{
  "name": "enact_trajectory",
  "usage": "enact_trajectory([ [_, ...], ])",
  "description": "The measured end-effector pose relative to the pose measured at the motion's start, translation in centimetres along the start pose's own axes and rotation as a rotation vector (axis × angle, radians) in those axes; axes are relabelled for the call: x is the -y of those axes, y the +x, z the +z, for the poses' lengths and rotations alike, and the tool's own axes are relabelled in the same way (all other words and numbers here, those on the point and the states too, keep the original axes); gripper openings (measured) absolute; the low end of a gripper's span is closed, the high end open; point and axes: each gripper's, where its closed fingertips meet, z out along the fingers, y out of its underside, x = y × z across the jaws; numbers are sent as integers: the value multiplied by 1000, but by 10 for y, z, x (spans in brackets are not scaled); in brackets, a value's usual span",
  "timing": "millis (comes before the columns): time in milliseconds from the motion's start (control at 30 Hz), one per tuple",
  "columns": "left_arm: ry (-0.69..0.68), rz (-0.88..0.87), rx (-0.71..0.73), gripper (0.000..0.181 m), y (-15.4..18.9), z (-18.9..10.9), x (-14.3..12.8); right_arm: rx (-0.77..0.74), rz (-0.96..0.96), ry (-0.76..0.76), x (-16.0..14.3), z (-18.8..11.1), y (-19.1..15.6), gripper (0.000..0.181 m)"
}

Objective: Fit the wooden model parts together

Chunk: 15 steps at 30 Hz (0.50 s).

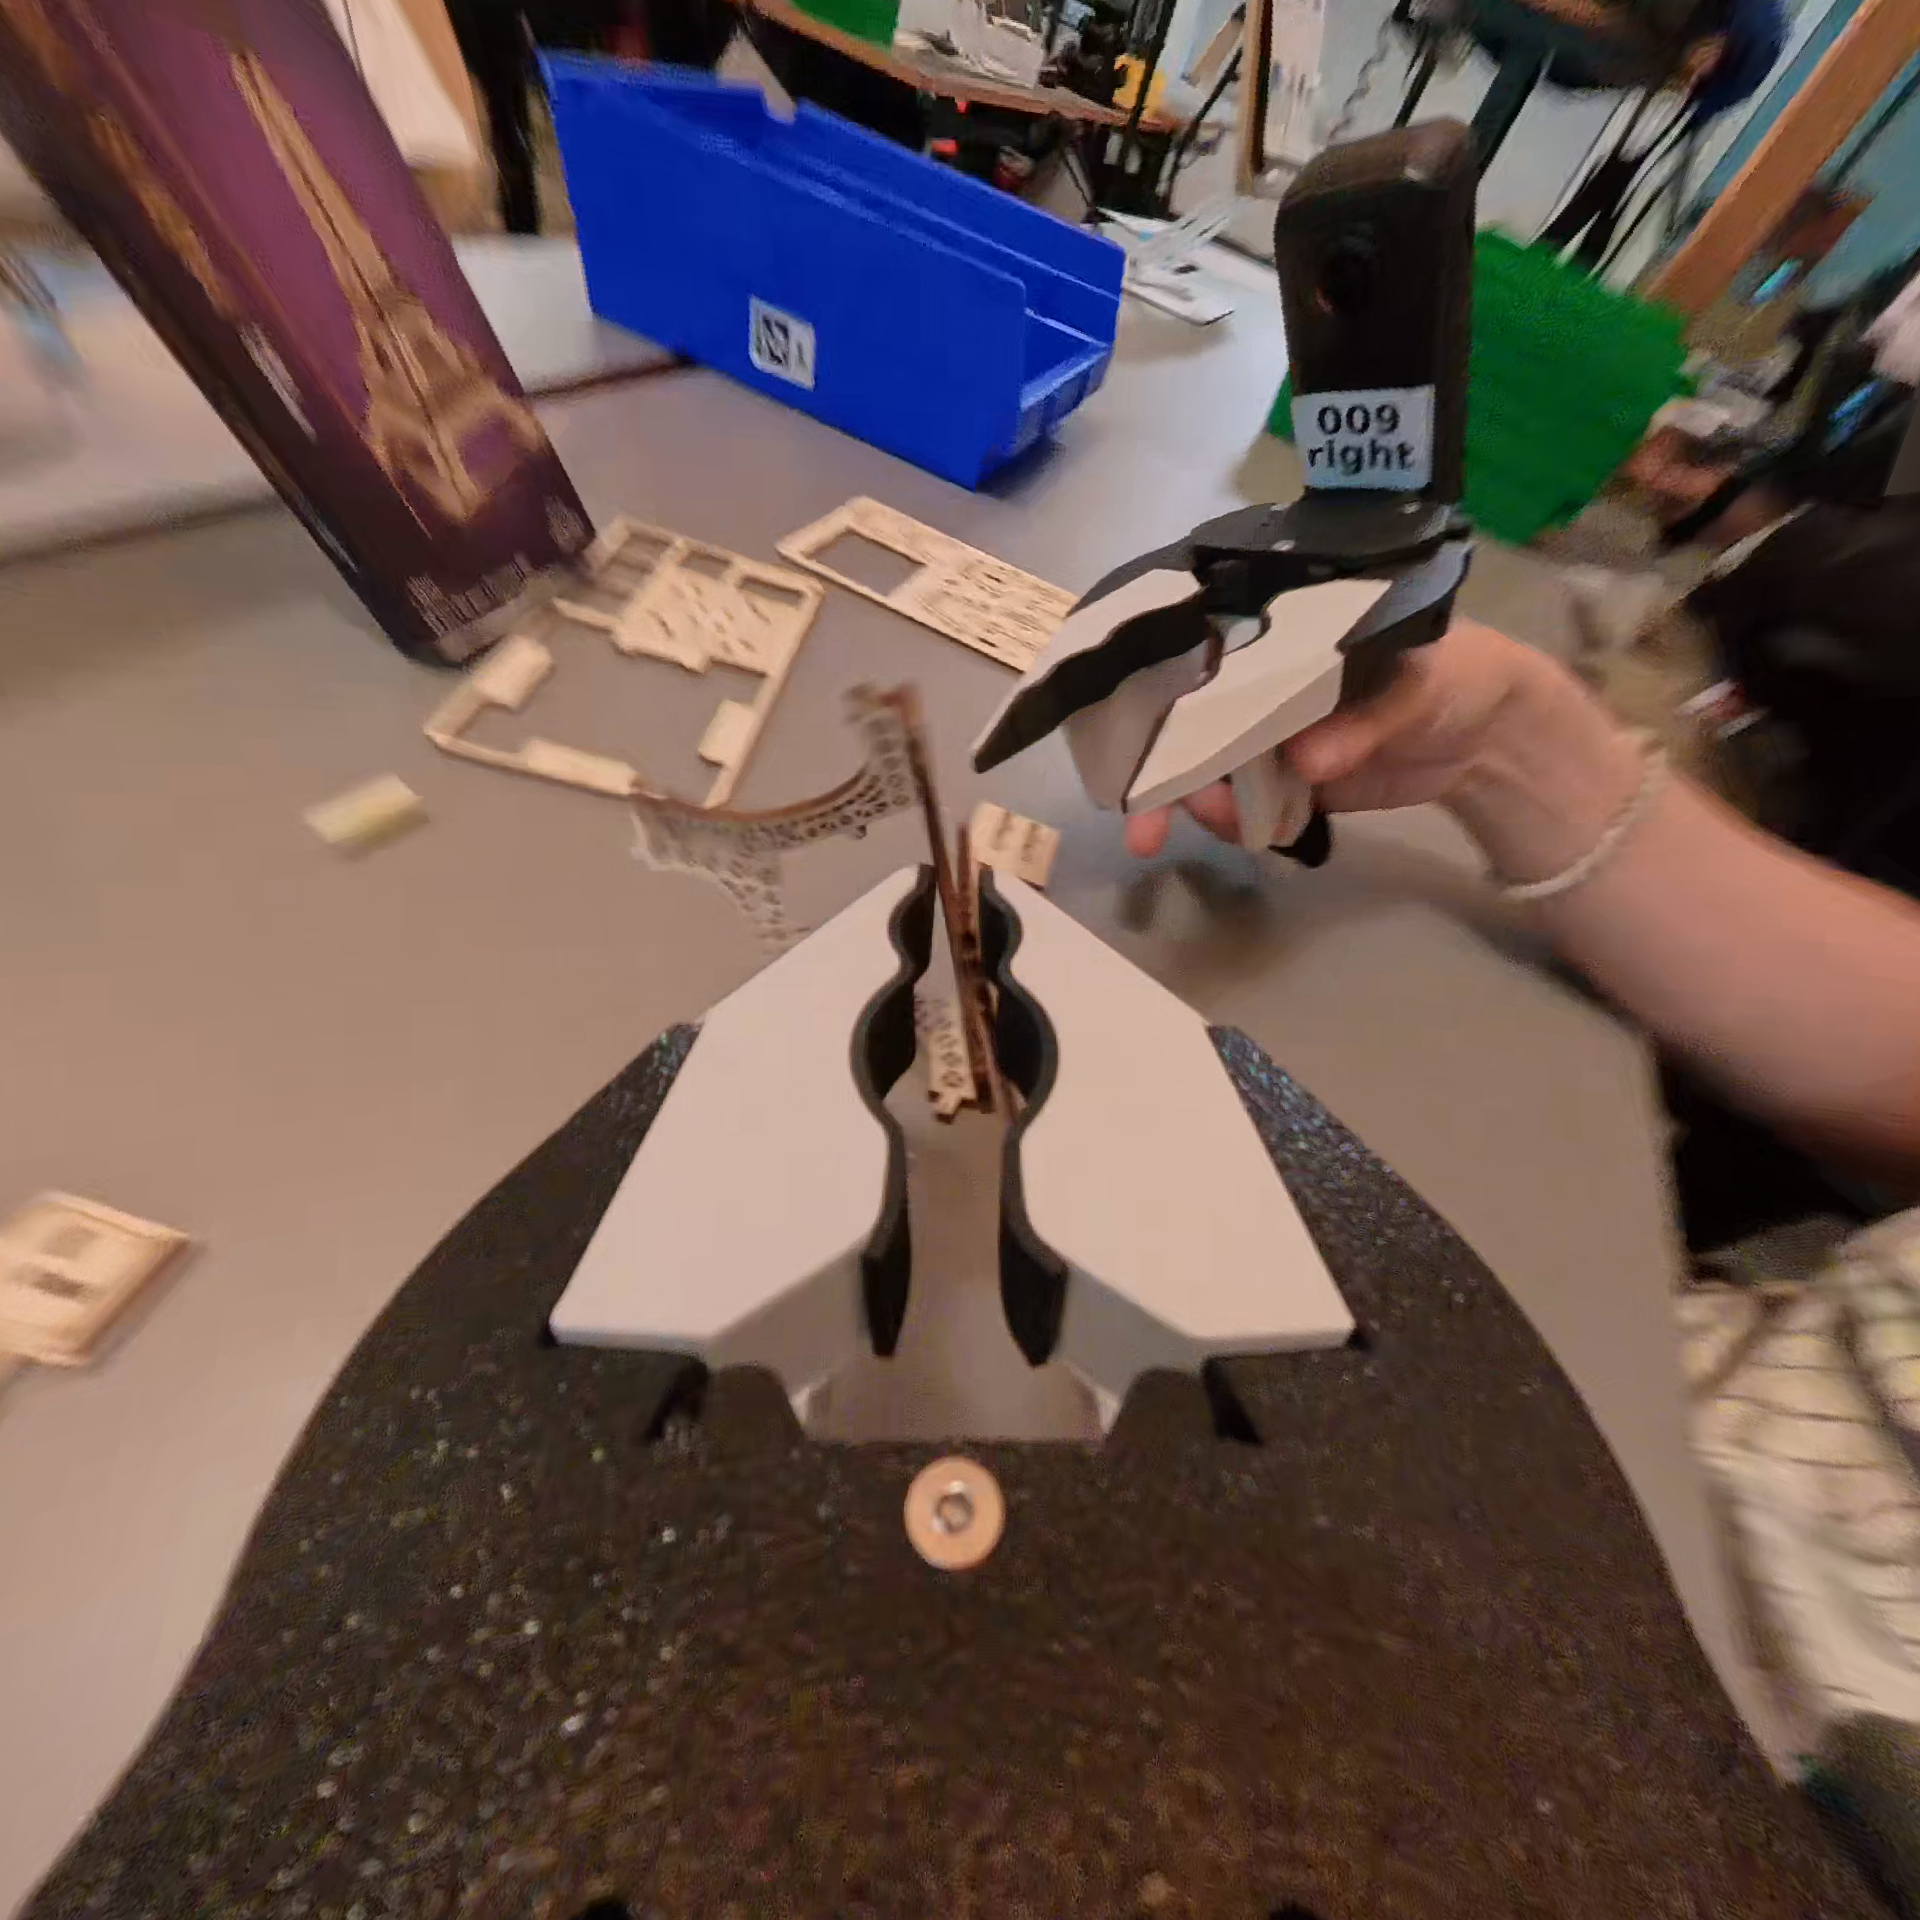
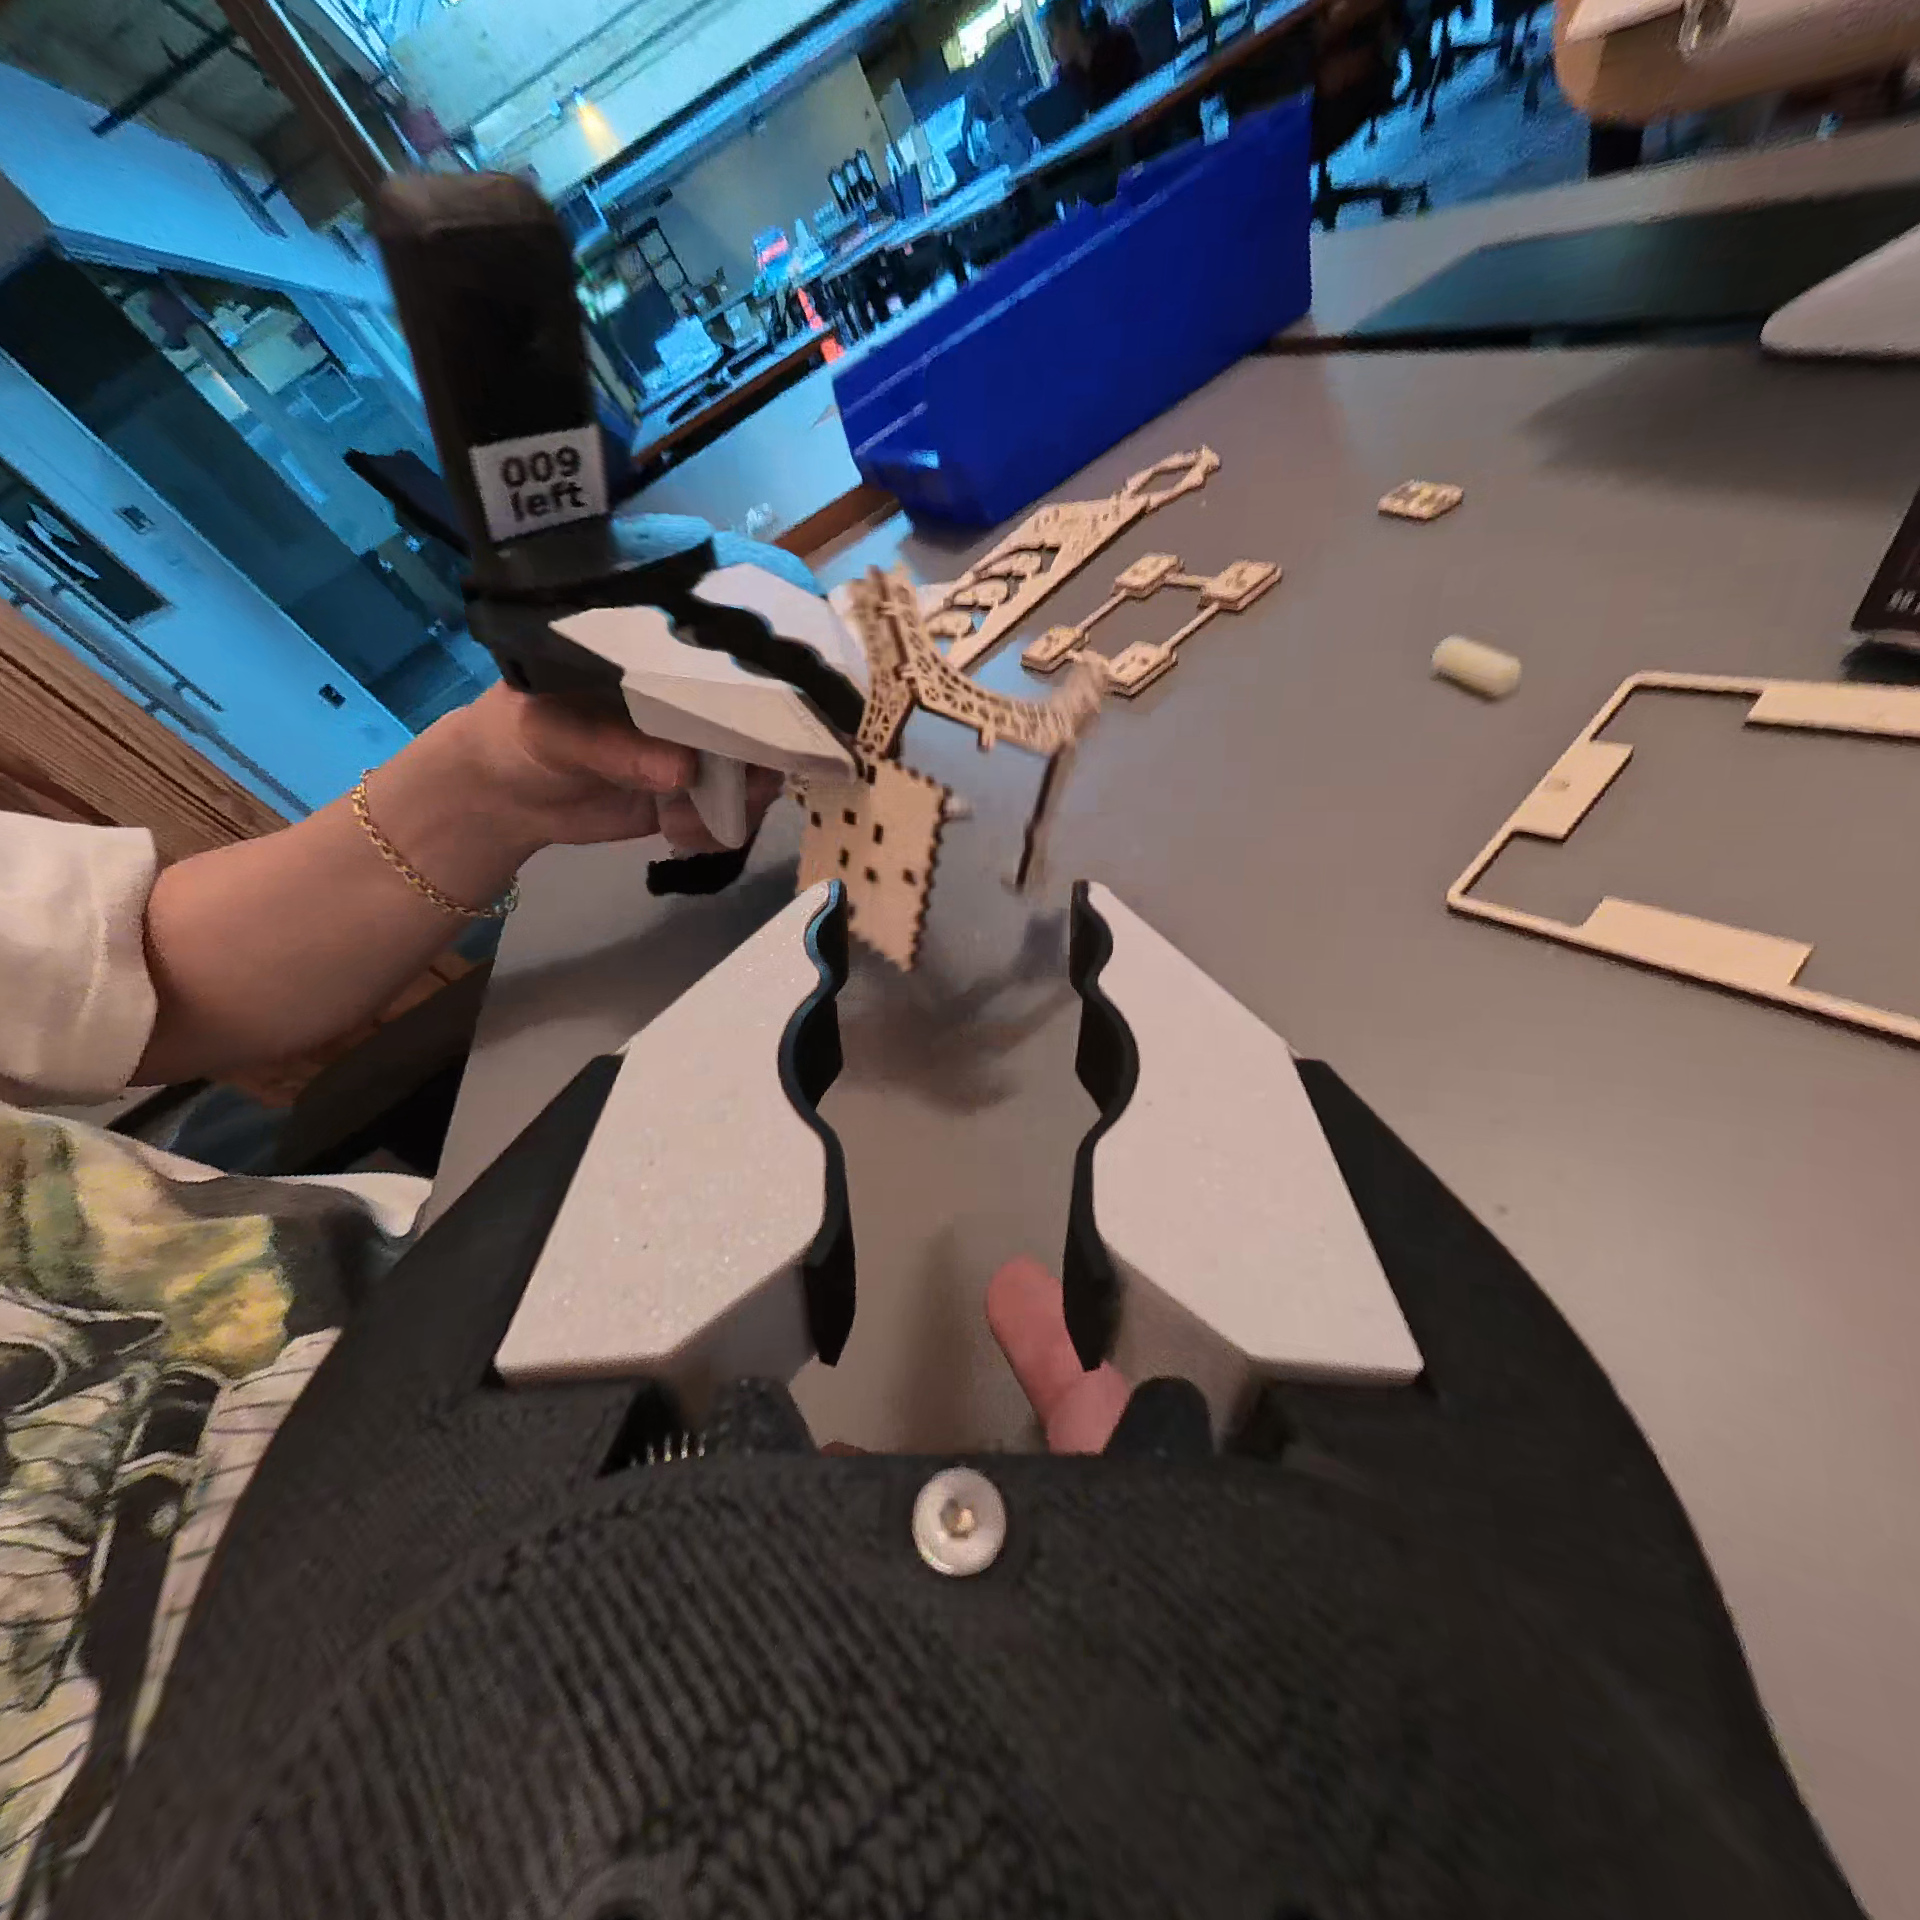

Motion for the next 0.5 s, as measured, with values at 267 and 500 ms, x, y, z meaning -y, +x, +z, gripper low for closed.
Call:
enact_trajectory([
  [267,-288,527,59,4,29,15,-45,-24,-27,-13,-5,1,5,44],
  [500,-363,685,93,23,46,16,-76,-81,-26,-45,-9,-8,17,42],
])
